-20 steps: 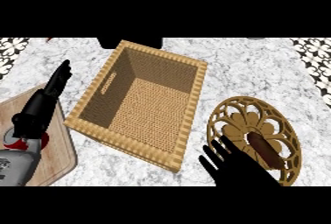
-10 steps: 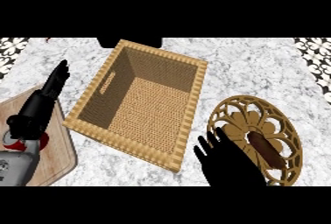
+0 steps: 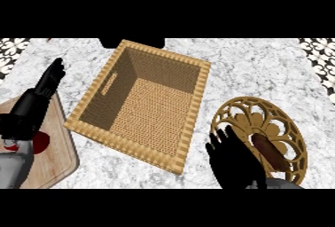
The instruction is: Pick the sweet potato from the placemat and place it in the basket
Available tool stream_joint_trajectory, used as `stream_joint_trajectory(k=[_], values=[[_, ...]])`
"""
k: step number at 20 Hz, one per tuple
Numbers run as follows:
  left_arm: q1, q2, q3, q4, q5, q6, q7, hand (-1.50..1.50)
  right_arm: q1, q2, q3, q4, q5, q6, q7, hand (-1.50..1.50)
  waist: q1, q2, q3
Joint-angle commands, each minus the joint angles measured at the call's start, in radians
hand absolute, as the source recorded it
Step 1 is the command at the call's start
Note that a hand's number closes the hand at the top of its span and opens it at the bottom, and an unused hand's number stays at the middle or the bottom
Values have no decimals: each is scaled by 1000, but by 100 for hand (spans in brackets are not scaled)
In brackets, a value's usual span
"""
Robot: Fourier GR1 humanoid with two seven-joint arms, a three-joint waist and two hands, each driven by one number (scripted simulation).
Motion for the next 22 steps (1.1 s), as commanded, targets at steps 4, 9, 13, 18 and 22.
stream_joint_trajectory(k=[4,9,13,18,22], values=[[17,-65,-22,-41,-67,20,5,0,-6,-52,26,88,100,-9,-95,-150,1,1,1],[21,-75,-12,-20,-82,8,3,0,49,-246,79,124,204,-225,-267,-150,0,1,1],[-32,-45,63,47,-41,-62,-27,0,-17,-117,56,261,261,-219,-315,-150,2,2,0],[42,-93,33,-15,-87,-17,-27,0,56,-302,73,267,344,-454,-483,-150,2,1,1],[69,-109,35,-36,-110,-37,-30,0,91,-205,44,280,412,-416,-475,-150,0,1,0]])
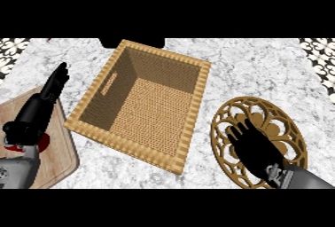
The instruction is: Pick the sweet potato from the placemat and place it in the basket
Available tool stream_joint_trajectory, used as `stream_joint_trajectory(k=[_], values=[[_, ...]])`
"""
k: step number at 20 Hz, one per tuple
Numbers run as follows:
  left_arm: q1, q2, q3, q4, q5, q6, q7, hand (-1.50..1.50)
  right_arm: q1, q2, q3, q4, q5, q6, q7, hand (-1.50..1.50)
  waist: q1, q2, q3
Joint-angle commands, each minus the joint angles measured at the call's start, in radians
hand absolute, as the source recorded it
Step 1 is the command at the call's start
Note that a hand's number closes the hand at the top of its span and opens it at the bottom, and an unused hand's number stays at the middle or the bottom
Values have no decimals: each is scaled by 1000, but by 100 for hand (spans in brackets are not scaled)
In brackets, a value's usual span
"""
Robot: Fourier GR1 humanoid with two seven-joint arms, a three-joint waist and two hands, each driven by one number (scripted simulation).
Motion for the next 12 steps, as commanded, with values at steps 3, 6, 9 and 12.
stream_joint_trajectory(k=[3,6,9,12], values=[[-72,-16,19,31,-9,-25,35,0,15,11,-30,149,93,-135,-132,-150,-1,2,0],[-43,-22,36,-20,-14,-24,66,0,121,55,-33,58,133,-85,-59,-150,-4,-1,0],[14,-58,26,34,-57,-8,-52,0,131,14,-83,63,150,-104,-122,-150,-5,0,0],[-60,-18,80,105,-37,-56,-51,0,71,8,-124,109,179,-88,-207,-150,-4,1,0]])
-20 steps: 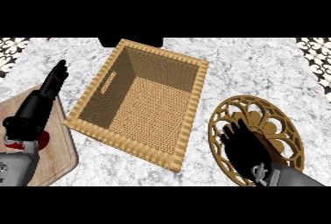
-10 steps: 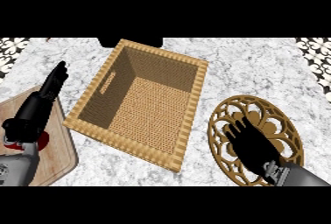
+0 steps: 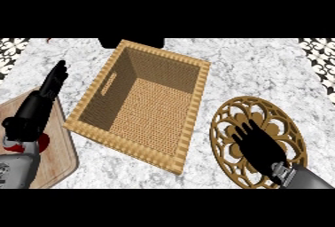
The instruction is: Pick the sweet potato from the placemat and place it in the basket
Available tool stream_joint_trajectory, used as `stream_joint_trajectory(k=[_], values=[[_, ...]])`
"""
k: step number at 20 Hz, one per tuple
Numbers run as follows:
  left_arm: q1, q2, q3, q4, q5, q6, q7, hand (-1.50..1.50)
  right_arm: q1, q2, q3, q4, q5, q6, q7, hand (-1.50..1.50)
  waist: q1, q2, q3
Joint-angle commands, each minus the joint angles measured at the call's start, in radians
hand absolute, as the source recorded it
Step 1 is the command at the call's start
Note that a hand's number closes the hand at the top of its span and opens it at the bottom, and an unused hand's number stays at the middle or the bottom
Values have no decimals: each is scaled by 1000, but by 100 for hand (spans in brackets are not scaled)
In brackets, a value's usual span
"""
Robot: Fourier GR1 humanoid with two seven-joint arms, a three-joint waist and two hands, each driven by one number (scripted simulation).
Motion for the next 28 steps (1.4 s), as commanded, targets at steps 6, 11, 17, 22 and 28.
stream_joint_trajectory(k=[6,11,17,22,28], values=[[-21,1,42,-27,5,-46,67,0,40,-12,-99,22,94,-3,-94,-150,-1,-1,0],[-10,-18,48,10,-30,-50,0,0,100,51,-103,71,187,-62,-88,-150,-1,0,0],[5,-50,33,-66,-32,-52,58,0,69,125,-160,146,200,-32,-130,150,1,0,0],[-21,-67,28,-55,-64,-33,74,0,97,82,-173,134,234,-125,-218,150,-1,-1,0],[-28,-65,37,35,-71,-47,-9,0,45,127,-137,304,303,-283,-275,150,3,3,0]])
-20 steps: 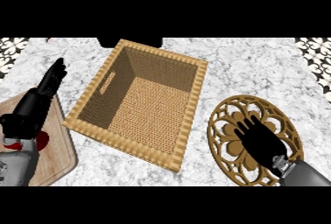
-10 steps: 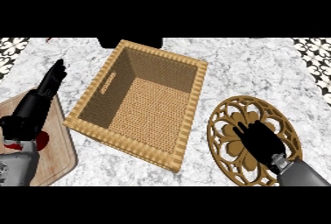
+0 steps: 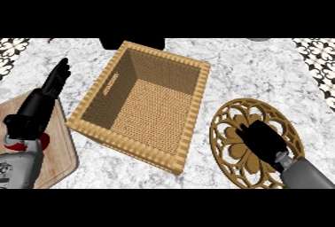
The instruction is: Pick the sweet potato from the placemat and place it in the basket
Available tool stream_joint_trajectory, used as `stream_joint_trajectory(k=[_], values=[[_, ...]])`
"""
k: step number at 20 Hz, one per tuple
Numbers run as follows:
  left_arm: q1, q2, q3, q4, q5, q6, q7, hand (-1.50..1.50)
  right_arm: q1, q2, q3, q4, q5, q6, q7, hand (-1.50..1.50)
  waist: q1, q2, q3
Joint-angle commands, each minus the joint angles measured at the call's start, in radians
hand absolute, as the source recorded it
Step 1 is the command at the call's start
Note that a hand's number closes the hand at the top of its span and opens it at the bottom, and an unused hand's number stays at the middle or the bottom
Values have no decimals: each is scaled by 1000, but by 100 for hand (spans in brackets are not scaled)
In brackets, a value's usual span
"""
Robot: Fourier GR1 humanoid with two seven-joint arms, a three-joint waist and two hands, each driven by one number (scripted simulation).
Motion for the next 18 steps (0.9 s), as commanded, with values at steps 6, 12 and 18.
stream_joint_trajectory(k=[6,12,18], values=[[32,-10,14,7,-24,30,-20,0,113,100,-263,42,-122,-117,160,150,-44,13,17],[60,12,54,36,0,14,-56,0,198,297,-551,-39,-271,-275,430,150,-68,12,15],[76,-4,19,-39,-3,4,-18,0,148,410,-655,-284,-384,-455,456,150,-30,7,16]])
